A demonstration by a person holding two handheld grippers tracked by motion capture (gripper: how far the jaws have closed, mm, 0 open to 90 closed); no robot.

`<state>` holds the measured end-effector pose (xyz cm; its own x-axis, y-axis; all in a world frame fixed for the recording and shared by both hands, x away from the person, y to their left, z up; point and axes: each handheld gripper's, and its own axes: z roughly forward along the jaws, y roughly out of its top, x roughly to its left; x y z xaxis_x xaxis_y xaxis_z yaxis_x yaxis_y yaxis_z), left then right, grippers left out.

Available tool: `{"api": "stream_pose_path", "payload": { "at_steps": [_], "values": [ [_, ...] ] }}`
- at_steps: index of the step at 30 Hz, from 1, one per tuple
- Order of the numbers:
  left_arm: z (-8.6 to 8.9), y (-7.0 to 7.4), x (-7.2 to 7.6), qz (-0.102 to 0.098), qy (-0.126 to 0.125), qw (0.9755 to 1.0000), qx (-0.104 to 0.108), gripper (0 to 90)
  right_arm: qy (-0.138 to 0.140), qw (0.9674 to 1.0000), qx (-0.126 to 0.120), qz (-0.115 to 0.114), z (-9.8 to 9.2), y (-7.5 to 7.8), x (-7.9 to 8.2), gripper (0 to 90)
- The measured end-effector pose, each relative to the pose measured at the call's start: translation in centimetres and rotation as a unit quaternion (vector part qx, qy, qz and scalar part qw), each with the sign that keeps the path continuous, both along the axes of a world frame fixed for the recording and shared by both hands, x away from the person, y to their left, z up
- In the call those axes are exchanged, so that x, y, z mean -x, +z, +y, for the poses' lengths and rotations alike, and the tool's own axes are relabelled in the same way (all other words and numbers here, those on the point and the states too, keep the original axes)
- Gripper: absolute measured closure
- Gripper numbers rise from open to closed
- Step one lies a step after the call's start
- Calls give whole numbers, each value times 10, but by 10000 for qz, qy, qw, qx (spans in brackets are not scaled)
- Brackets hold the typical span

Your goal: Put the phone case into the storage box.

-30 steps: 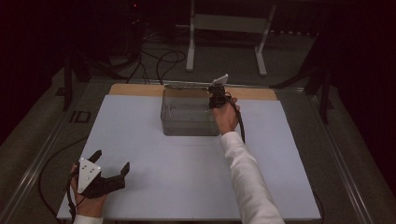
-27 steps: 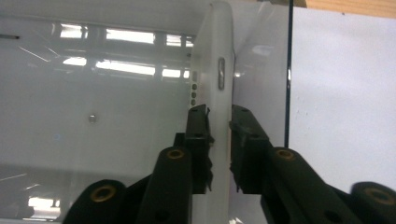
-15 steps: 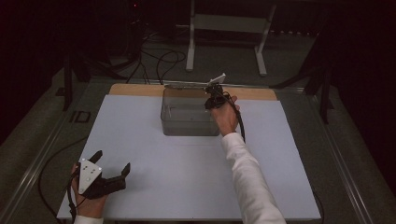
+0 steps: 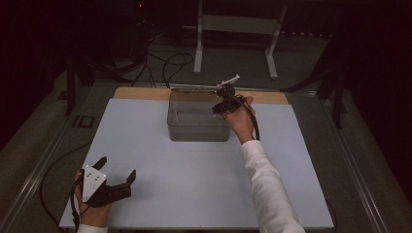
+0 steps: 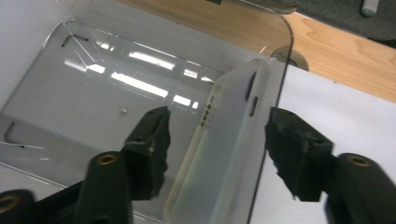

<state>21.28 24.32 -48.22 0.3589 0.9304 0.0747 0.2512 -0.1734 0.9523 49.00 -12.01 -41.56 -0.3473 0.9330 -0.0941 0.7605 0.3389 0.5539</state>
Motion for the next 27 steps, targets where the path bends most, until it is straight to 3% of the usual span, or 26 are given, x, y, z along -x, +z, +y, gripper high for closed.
{"api": "stream_pose_path", "payload": {
  "at_steps": [8, 14, 18, 27],
  "values": [
    [0, -1, 0, 3, 0, 10000, -5, 5, 22, 9993, -325, -187, -11, 8, 11, 223],
    [0, -1, -1, 24, -13, 10000, -21, 5, 267, 9972, -534, -445, -14, 12, 24, 168],
    [0, -1, -1, 45, -24, 10000, -23, 5, 407, 9962, -491, -597, -14, 11, 34, 144],
    [-1, -2, -1, 52, -23, 10000, -16, 4, 672, 9881, -808, -1124, -21, 7, 60, 110]
  ]
}}
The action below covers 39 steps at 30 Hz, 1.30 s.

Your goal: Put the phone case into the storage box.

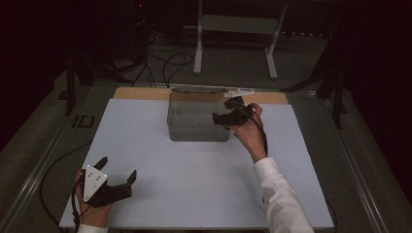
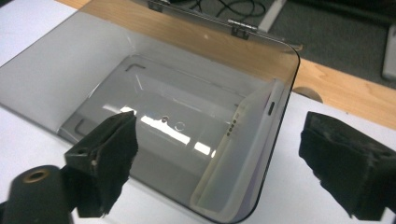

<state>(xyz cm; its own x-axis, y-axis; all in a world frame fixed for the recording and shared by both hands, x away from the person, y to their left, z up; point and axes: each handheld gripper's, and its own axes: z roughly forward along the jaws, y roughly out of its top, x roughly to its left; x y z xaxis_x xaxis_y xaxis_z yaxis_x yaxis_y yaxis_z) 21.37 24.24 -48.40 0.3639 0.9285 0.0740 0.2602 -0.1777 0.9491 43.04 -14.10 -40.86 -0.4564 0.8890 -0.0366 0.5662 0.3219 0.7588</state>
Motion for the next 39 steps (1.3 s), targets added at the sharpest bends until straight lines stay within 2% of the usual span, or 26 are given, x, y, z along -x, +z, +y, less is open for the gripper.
{"api": "stream_pose_path", "payload": {
  "at_steps": [6, 9, 15, 17, 21, 23, 26, 33, 36, 39],
  "values": [
    [0, 0, 0, 6, 16, 10000, 18, 4, 136, 9997, -149, -136, -10, -2, 19, 105],
    [0, 0, 0, 13, 13, 10000, 20, 4, 187, 9995, -123, -202, -15, -4, 26, 105],
    [-2, -1, -1, 35, 1, 10000, 1, 4, 240, 9977, -281, -562, -30, -10, 54, 104],
    [-1, -1, -1, 45, -6, 10000, 4, 4, 277, 9971, -361, -614, -34, -11, 60, 104],
    [-1, -1, -1, 67, 12, 10000, 18, 3, 404, 9942, -406, -910, -44, -14, 75, 102],
    [0, -1, -1, 80, 22, 10000, 37, 3, 440, 9931, -472, -980, -50, -17, 82, 102],
    [1, 0, -1, 65, 48, 9999, 60, 3, 422, 9939, -405, -937, -57, -20, 91, 103],
    [3, 2, -1, 29, 85, 9999, 86, 3, 401, 9922, -181, -1165, -72, -24, 119, 105],
    [4, 3, 0, 15, 88, 9999, 108, 3, 398, 9919, -310, -1165, -80, -27, 130, 106],
    [5, 3, -1, 7, 75, 9999, 132, 3, 305, 9913, -343, -1235, -89, -37, 140, 107]
  ]
}}
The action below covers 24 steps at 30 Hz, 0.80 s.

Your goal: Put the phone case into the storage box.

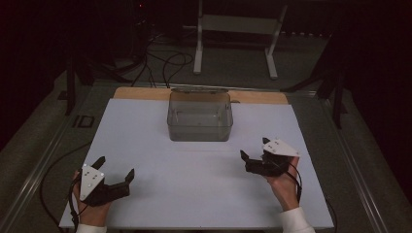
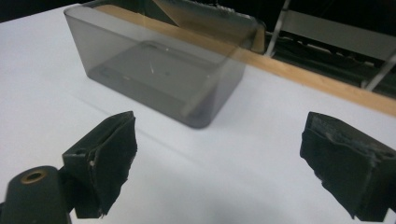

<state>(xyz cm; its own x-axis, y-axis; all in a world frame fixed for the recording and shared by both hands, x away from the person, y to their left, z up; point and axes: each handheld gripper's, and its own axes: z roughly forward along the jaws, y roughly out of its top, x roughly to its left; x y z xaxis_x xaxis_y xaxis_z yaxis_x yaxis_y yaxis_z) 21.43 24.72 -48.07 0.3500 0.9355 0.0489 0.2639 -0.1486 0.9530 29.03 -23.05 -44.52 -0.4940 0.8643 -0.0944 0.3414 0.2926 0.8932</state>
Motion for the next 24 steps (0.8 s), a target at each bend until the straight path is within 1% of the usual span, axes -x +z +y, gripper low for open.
{"api": "stream_pose_path", "payload": {
  "at_steps": [2, 4, 7, 8, 10, 12, 13, 14, 15, 16, 19, 23, 24],
  "values": [
    [0, 0, 0, 12, -10, 10000, 20, 3, 0, 9999, -122, -39, -6, -6, 5, 107],
    [0, 0, 0, -1, -36, 10000, 10, 3, 7, 9994, -220, -281, -10, -10, 11, 107],
    [0, 0, 1, -27, -63, 10000, 19, 3, 73, 9987, -356, -361, -16, -17, 21, 107],
    [-1, 0, 0, -28, -72, 10000, 27, 3, 64, 9988, -358, -342, -18, -18, 23, 107],
    [-2, 0, 0, -26, -94, 10000, 21, 3, 88, 9985, -371, -405, -20, -23, 28, 106],
    [-2, 0, 0, -26, -94, 10000, 21, 3, 91, 9984, -372, -418, -21, -25, 31, 106],
    [-2, 0, 1, -48, -108, 9999, 11, 3, 139, 9980, -403, -467, -23, -30, 35, 106],
    [-2, 0, 1, -53, -115, 9999, 14, 3, 129, 9981, -379, -465, -24, -32, 37, 106],
    [-3, 0, 1, -67, -117, 9999, 21, 3, 122, 9981, -416, -446, -25, -34, 39, 106],
    [-3, 0, 1, -73, -115, 9999, 20, 3, 119, 9979, -462, -437, -25, -36, 40, 106],
    [-3, -1, 1, -73, -139, 9999, 3, 3, 136, 9971, -500, -549, -29, -38, 45, 106],
    [-6, -3, 1, -69, -193, 9998, -10, 3, 68, 9967, -626, -521, -35, -41, 50, 106],
    [-7, -4, 1, -60, -208, 9998, -13, 3, 44, 9966, -623, -539, -36, -42, 52, 107]
  ]
}}
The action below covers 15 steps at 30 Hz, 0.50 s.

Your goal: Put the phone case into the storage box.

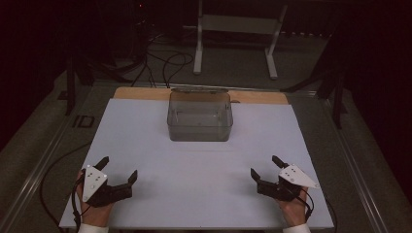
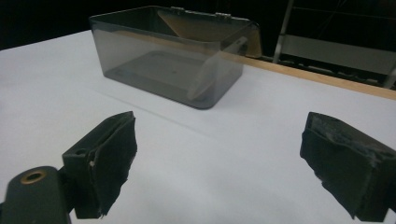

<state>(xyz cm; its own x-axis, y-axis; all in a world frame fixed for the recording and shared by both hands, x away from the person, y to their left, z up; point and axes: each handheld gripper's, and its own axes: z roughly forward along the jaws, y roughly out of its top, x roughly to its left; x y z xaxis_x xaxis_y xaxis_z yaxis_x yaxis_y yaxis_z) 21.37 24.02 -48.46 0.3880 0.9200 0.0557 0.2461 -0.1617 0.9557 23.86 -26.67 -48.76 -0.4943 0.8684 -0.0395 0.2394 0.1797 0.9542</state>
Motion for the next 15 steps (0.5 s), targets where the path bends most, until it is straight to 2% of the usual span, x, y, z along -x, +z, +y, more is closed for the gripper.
{"api": "stream_pose_path", "payload": {
  "at_steps": [7, 15],
  "values": [
    [0, -3, -2, 59, -14, 10000, -72, 3, -115, 9999, -21, -50, -5, -4, 3, 107],
    [4, -6, -5, 144, 68, 9999, 46, 3, -93, 9999, -35, -80, -6, -4, 4, 107]
  ]
}}
